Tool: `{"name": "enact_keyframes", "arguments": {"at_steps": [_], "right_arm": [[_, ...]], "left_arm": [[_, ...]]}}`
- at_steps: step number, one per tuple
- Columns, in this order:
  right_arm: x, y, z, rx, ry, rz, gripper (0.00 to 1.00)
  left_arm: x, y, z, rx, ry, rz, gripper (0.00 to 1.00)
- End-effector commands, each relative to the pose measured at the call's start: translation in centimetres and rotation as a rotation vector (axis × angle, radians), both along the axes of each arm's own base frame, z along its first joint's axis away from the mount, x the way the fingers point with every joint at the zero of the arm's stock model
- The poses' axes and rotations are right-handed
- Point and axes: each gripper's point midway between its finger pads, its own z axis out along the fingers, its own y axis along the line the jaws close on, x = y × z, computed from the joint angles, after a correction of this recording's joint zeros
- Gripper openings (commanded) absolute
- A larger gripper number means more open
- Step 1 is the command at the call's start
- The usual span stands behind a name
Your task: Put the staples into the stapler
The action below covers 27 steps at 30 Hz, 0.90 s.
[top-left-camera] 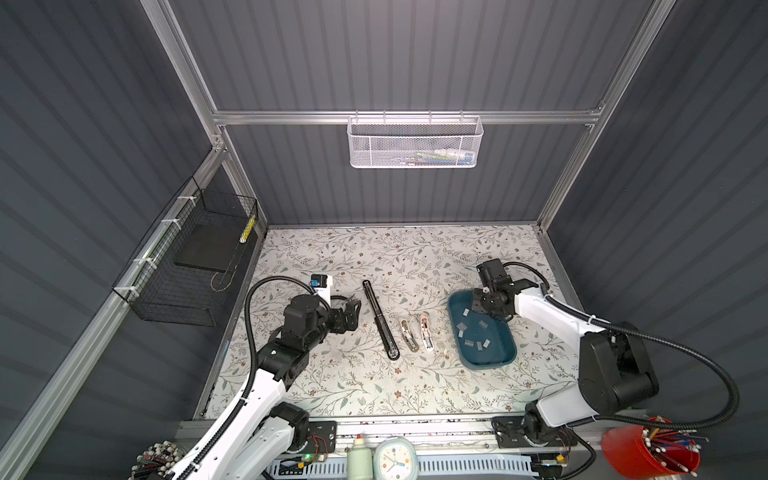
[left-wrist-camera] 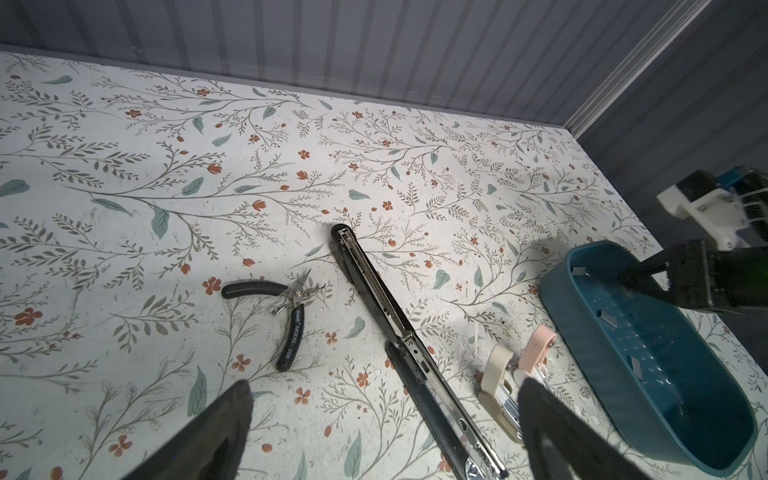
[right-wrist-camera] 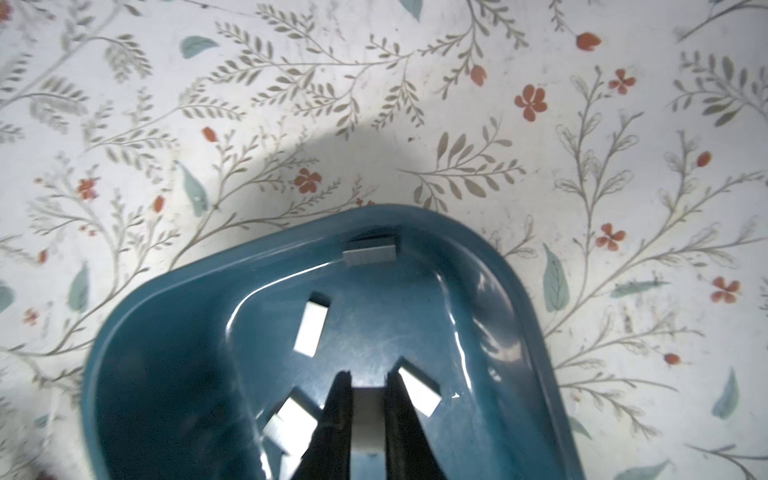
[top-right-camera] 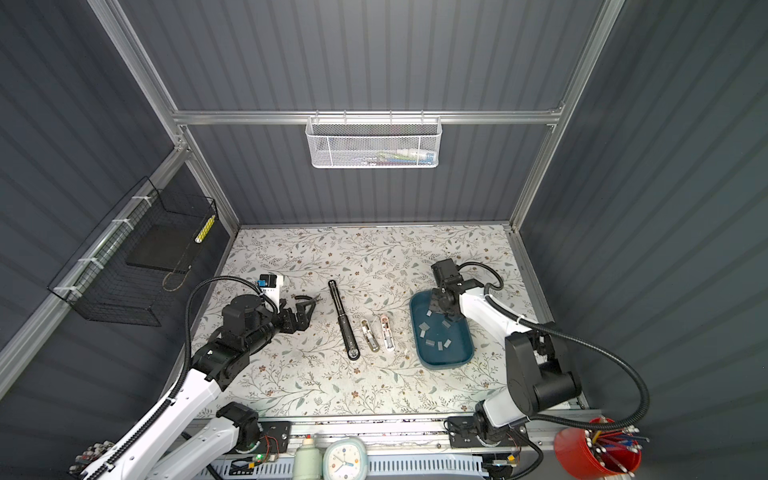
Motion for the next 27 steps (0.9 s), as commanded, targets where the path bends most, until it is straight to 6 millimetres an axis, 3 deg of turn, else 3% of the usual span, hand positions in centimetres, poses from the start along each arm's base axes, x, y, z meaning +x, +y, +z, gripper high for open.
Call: {"name": "enact_keyframes", "arguments": {"at_steps": [1, 6, 12, 19, 27], "right_arm": [[-1.5, 1.2, 1.3, 0.017, -0.013, 0.035, 0.11], [-2.7, 3.6, 4.3, 0.048, -0.098, 0.115, 0.12], [-4.9, 8.1, 6.6, 0.055, -0.213, 0.254, 0.12], [-7.6, 12.2, 7.0, 0.067, -0.29, 0.363, 0.1], [-9.7, 15.6, 5.7, 0.051, -0.337, 0.498, 0.1]], "left_arm": [[-0.2, -0.2, 0.2, -0.001, 0.006, -0.016, 0.99], [-0.3, -0.3, 0.5, -0.002, -0.002, -0.024, 0.99], [-0.3, -1.0, 0.4, -0.01, -0.003, -0.065, 0.99], [-0.4, -1.6, 0.5, -0.017, -0.009, -0.104, 0.99], [-0.7, -1.7, 0.9, -0.027, -0.024, -0.114, 0.99]]}}
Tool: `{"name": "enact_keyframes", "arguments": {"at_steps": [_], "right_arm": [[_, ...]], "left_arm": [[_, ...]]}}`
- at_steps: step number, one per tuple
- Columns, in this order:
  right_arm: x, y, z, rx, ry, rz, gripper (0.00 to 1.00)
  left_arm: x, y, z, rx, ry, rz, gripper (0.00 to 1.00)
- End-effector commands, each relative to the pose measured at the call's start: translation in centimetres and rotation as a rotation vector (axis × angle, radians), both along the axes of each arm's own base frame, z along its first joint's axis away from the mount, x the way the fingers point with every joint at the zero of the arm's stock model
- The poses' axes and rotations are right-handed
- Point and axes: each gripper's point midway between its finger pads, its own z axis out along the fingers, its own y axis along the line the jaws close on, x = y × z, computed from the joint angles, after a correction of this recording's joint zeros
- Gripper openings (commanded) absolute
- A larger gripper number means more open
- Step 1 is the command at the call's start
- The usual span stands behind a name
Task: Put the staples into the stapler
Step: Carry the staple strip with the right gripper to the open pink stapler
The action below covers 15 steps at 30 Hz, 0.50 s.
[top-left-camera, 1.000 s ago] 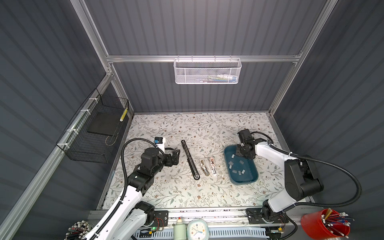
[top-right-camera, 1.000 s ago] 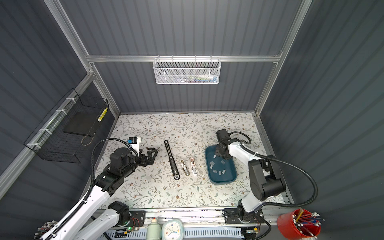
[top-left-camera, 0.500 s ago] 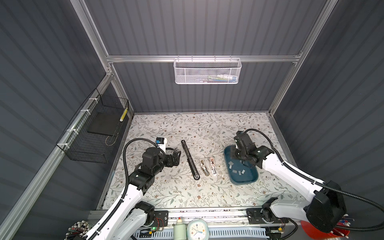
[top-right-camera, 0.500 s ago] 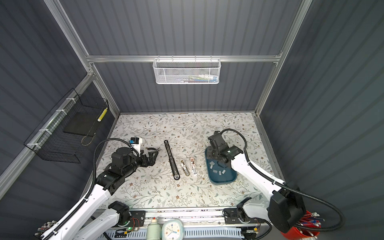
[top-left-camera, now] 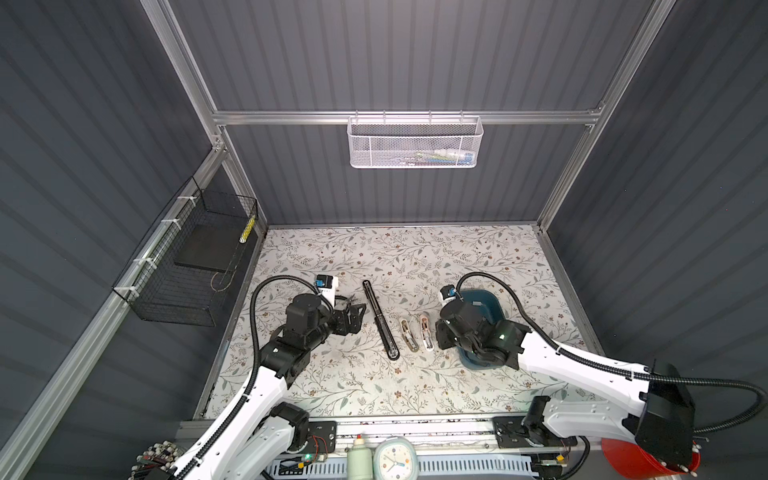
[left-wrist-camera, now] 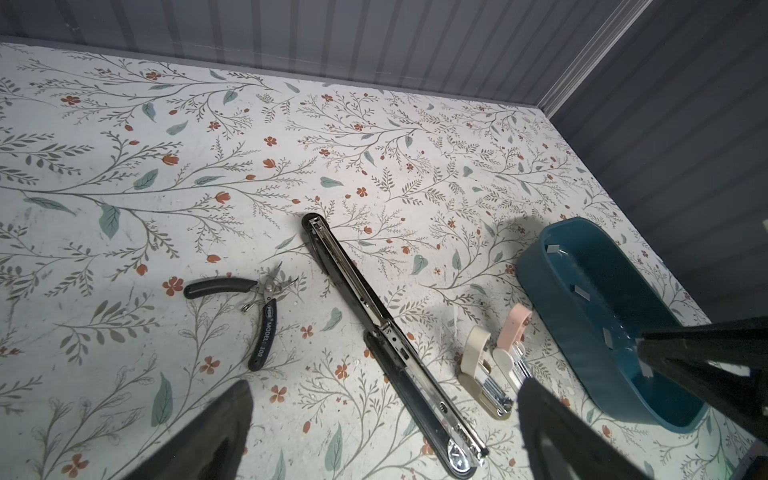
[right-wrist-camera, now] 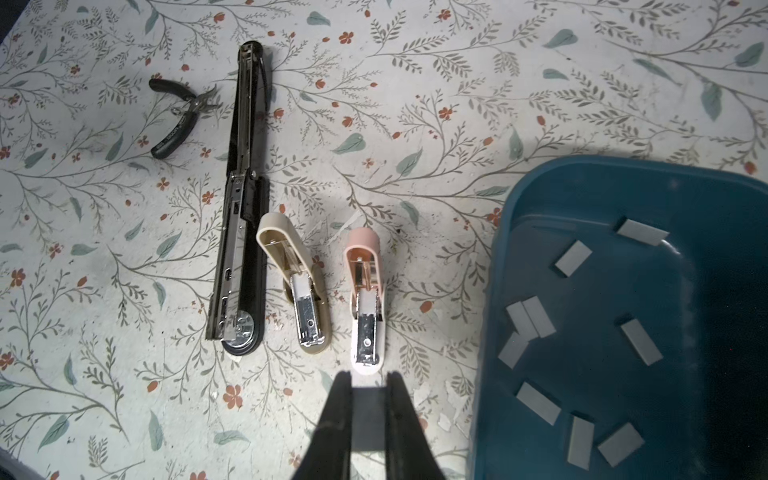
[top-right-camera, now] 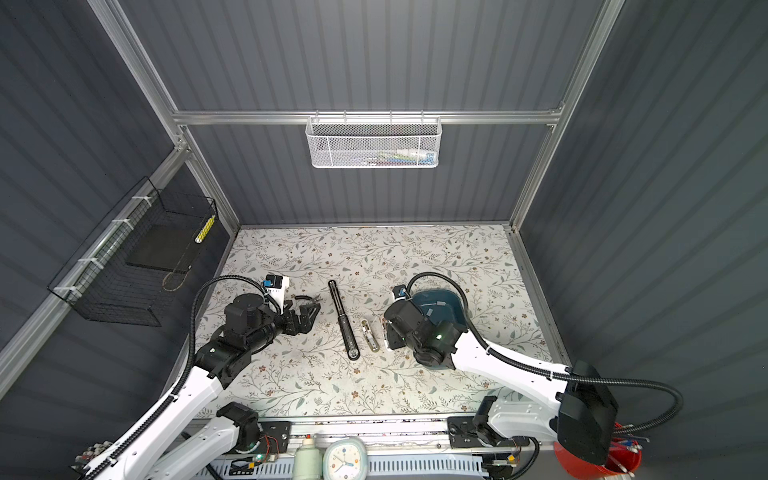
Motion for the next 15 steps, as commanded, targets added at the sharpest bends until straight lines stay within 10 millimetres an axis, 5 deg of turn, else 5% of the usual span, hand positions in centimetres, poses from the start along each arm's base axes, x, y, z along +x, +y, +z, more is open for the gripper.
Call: {"name": "enact_keyframes", "arguments": {"at_steps": [1, 15], "right_arm": [[0.0, 0.9, -0.2, -0.007, -0.054, 0.016, 0.1], [-0.6, 2.8, -3.0, 0.005, -0.058, 0.057, 0.09]], "left_arm": [[-0.3, -0.2, 1.2, -0.009, -0.038, -0.029, 0.99], [-0.8, -1.2, 1.0, -0.033, -0.028, -0.085, 0.99]]}}
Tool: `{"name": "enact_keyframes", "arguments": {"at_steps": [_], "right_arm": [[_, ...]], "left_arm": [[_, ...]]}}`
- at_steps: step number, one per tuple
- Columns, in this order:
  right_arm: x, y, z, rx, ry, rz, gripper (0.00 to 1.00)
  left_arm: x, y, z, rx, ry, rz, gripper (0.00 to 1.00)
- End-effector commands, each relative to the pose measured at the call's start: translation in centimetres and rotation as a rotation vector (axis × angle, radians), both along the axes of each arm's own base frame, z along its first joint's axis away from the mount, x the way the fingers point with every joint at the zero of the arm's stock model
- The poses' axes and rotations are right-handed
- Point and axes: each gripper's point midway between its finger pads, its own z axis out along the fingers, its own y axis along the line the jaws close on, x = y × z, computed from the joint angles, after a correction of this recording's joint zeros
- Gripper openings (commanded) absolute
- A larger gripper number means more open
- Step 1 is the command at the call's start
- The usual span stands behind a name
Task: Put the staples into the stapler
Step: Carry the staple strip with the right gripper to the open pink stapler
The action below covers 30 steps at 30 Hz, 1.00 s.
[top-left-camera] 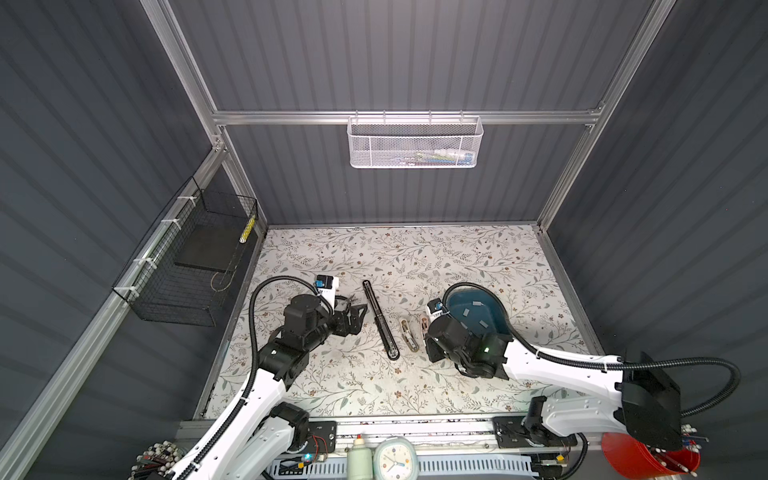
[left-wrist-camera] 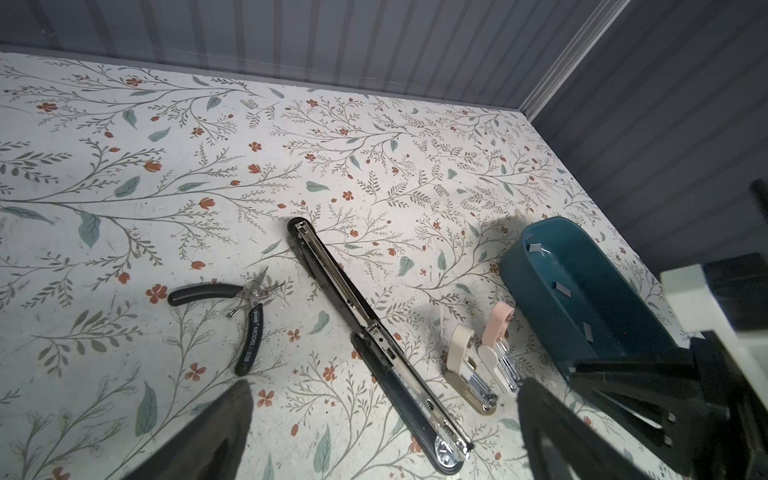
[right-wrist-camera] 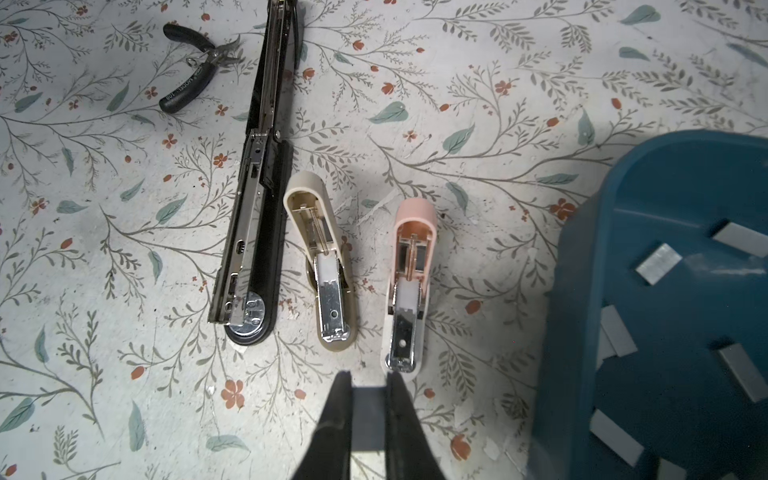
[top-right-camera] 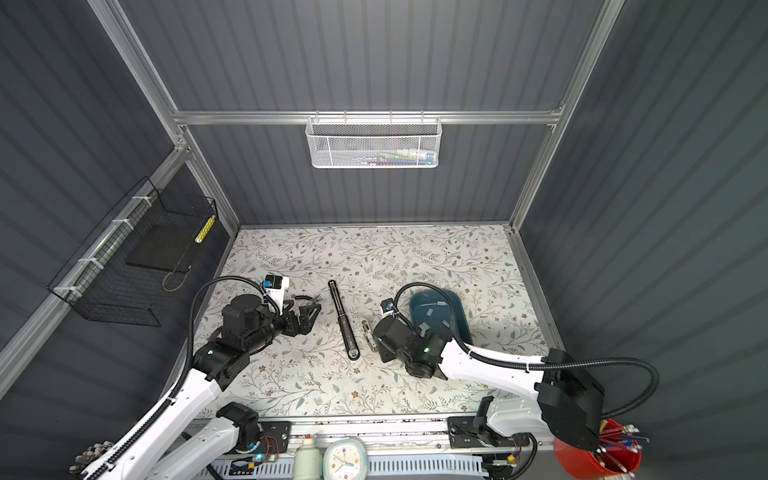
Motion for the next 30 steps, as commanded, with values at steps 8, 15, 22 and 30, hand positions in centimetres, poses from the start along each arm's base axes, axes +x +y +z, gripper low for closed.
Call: {"name": "enact_keyframes", "arguments": {"at_steps": [8, 15, 22, 30], "right_arm": [[0.7, 0.7, -1.2, 0.018, -0.027, -0.017, 0.08], [0.6, 0.8, -1.8, 0.031, -0.018, -0.02, 0.07], [0.6, 1.2, -2.2, 0.026, -0.006, -0.015, 0.07], [0.7, 1.4, -2.8, 0.013, -0.002, -0.027, 0.07]], "left_arm": [[-0.2, -1.0, 0.3, -0.012, -0.017, -0.065, 1.0], [-0.3, -0.9, 0.0, -0.011, -0.006, -0.063, 0.99], [-0.4, -0.9, 0.1, -0.013, -0.008, -0.066, 0.99], [-0.6, -1.5, 0.1, -0.027, -0.005, -0.101, 0.99]]}}
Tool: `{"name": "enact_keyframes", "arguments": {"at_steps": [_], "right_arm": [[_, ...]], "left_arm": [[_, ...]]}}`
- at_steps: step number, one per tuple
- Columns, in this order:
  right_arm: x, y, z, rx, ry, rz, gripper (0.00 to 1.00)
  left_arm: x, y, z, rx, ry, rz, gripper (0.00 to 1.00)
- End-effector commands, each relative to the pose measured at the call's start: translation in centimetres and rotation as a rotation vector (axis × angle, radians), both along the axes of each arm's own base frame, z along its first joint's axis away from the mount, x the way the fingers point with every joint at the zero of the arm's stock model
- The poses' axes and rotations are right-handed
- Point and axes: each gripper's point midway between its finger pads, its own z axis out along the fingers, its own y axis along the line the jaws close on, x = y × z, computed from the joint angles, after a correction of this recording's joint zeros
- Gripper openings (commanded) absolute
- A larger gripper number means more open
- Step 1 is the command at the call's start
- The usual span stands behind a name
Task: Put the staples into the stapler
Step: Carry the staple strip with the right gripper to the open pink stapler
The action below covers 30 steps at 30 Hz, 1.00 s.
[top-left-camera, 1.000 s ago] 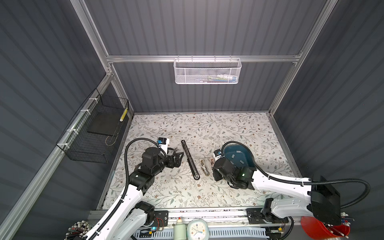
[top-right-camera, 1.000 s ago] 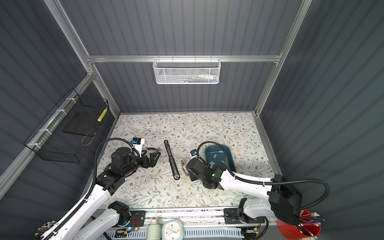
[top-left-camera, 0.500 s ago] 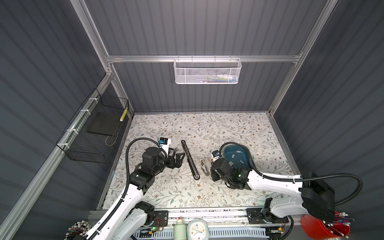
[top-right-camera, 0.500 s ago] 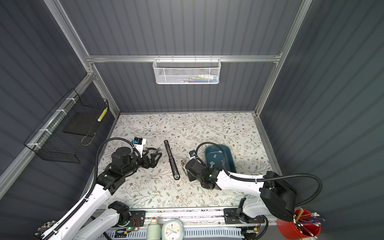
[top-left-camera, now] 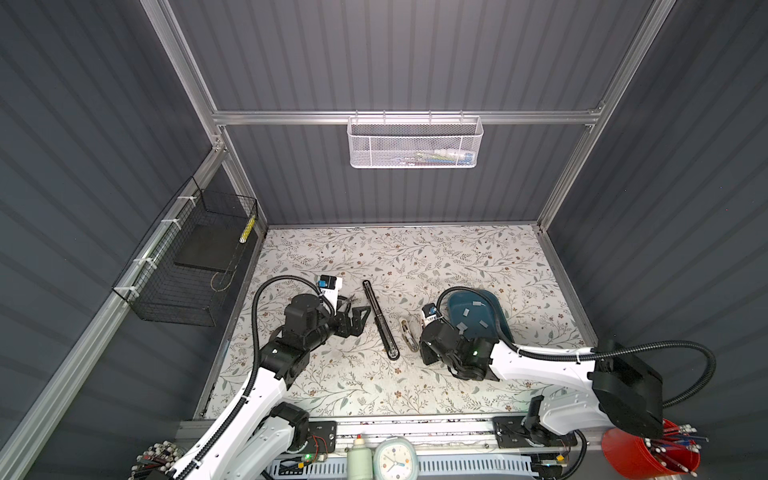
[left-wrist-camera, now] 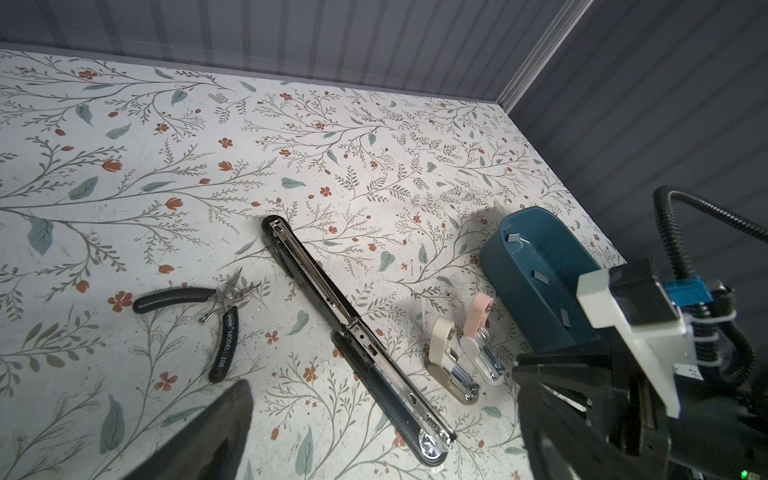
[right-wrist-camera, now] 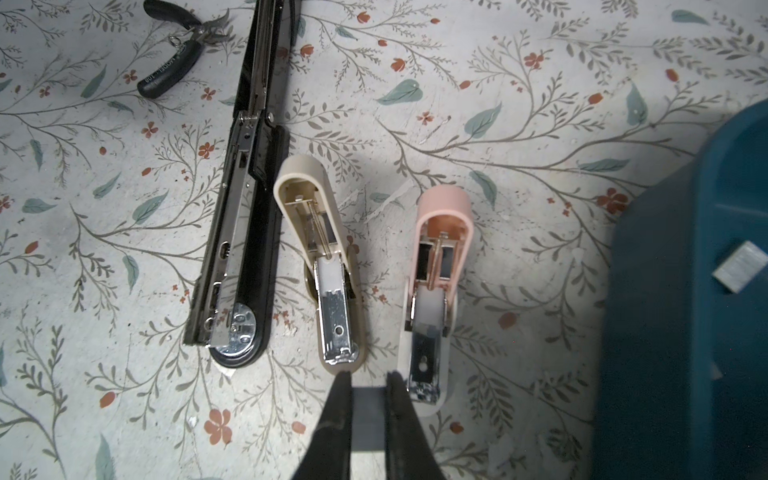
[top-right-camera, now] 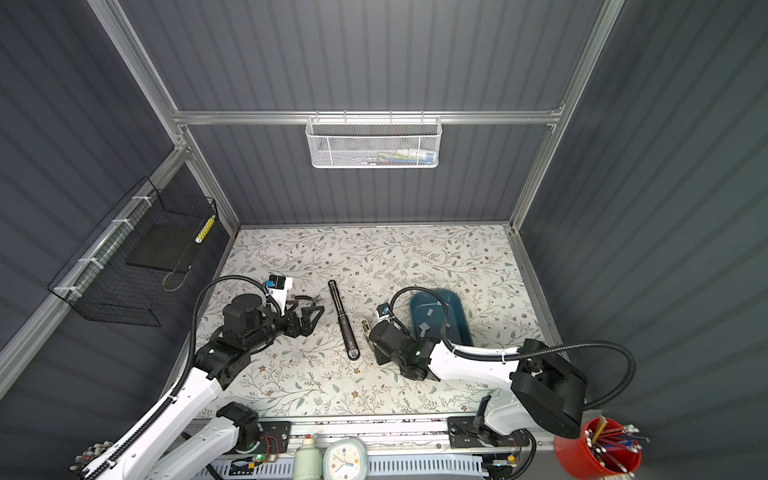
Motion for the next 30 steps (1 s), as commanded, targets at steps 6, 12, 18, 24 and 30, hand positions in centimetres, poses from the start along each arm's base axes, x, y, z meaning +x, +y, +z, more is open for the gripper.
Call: {"name": "enact_keyframes", "arguments": {"at_steps": [6, 12, 18, 24, 30], "right_arm": [[0.4, 0.3, 0.3, 0.005, -0.016, -0.021, 0.06], [0.7, -0.2, -0.1, -0.021, -0.031, -0.035, 0.07], [1.2, -0.6, -0.7, -0.064, -0.048, -0.049, 0.06], [1.7, -0.9, -1.7, -0.091, -0.026, -0.064, 0.05], [2.2, -1.2, -2.4, -0.112, -0.021, -0.067, 0.05]], "left_arm": [[-0.2, -0.7, 0.0, -0.005, -0.008, -0.049, 0.99], [-0.3, -0.7, 0.1, -0.01, -0.009, -0.052, 0.99], [-0.4, -0.7, 0.0, -0.009, -0.007, -0.054, 0.99], [-0.4, -0.7, 0.1, -0.012, -0.008, -0.054, 0.99], [-0.4, -0.8, 0.1, -0.013, -0.009, -0.057, 0.99]]}}
